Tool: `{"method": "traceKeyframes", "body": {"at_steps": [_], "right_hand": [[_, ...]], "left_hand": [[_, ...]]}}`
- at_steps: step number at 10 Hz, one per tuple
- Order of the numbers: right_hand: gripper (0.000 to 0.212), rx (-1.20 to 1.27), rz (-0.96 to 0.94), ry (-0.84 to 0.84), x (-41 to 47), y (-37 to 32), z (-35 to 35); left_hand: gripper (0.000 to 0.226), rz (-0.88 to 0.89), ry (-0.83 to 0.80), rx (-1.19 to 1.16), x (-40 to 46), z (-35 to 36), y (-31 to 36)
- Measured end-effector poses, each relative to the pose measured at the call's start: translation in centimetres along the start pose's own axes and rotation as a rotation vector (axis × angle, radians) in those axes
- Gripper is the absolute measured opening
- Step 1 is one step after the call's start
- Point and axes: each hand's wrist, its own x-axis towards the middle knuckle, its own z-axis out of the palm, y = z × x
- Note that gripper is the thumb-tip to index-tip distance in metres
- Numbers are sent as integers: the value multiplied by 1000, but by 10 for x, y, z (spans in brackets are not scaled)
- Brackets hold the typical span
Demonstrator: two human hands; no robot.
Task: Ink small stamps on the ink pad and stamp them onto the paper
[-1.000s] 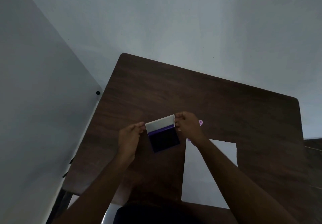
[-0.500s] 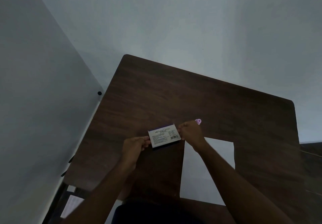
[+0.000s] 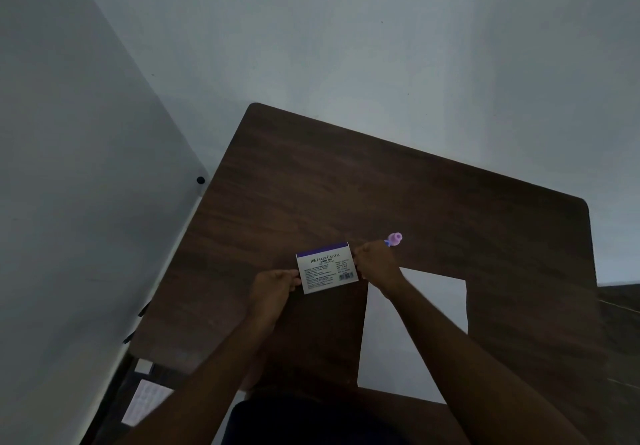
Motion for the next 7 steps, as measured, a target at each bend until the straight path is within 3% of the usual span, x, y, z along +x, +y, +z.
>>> {"method": "traceKeyframes", "body": {"at_steps": [5, 7], "right_hand": [[11, 42, 29, 20, 15, 7, 17], [7, -64, -230, 211, 17, 15, 20]], "left_hand": [[24, 126, 6, 210, 7, -1, -6], [26, 627, 239, 621, 11, 0, -5]]}}
